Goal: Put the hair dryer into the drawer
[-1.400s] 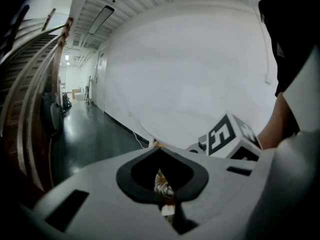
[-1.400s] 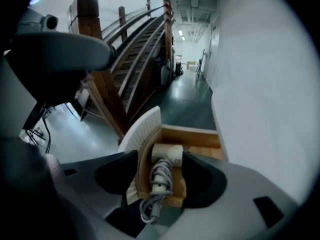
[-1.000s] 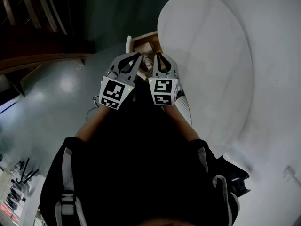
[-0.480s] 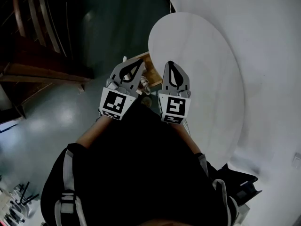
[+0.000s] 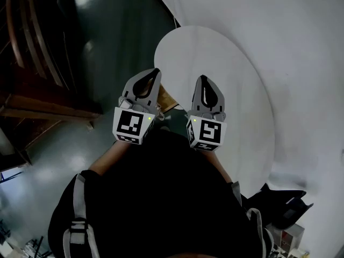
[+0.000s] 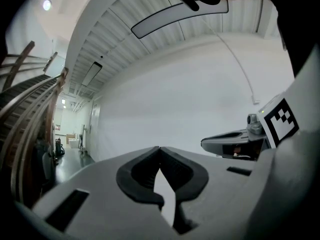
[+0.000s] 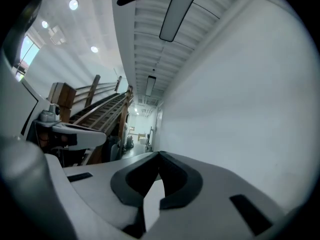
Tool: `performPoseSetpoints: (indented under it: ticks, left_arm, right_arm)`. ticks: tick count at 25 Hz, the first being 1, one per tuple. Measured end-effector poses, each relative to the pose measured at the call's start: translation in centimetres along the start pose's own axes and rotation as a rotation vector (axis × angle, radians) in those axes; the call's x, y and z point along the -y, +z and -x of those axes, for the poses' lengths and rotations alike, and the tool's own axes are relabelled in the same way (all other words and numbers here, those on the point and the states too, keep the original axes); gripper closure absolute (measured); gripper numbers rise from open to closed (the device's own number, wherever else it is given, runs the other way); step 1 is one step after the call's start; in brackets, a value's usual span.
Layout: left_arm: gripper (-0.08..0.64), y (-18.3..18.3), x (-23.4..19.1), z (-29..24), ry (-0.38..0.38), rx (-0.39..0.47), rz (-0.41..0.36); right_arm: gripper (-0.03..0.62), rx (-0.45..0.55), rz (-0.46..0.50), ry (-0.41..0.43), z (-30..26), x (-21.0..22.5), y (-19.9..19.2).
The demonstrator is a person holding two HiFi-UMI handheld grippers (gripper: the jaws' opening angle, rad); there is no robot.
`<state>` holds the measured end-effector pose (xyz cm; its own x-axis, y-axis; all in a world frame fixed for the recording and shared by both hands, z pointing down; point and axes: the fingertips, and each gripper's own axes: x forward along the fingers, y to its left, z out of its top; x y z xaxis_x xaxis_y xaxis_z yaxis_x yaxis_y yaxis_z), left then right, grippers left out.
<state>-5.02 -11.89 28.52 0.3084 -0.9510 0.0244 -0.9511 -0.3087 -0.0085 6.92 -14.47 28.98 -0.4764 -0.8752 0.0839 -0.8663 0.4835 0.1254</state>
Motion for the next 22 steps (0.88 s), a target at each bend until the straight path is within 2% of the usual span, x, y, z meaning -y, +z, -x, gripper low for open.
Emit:
performPoseSetpoints:
  ticks: [5,10,13,17,22]
  left_arm:
    - [0.552,-0.6,1.2,-0.8,-0.029,-0.008,0.001]
    - [0.552,-1.5,1.6,-0.9,-0.024,-0.048,0.043]
    - [0.552,-1.6,1.5,-0.9,-0.029,-0.044,0.036]
    - [0.552,-1.1,1.2,-1.2,-0.044,0.006,-0.012]
    - [0.552,-1.5,0.8,-1.0,-0.04,-0.04,0.016]
  right_arm:
    - [0.571,-0.003,-0.047,-0.02,0.6,1.3,-0.5]
    - [0.571,-0.006,-0.064,-0.018,0.7,1.3,-1.0]
    - [0.571,-0.004,-0.066,-0.017,0.4,1.1,-1.2]
    - [0.571,-0.001,-0.07,-0.011,0.0,0.6,-1.4]
    - [0.571,-0.005,-0.073,0.006,-0.7,-0.3,-1.2]
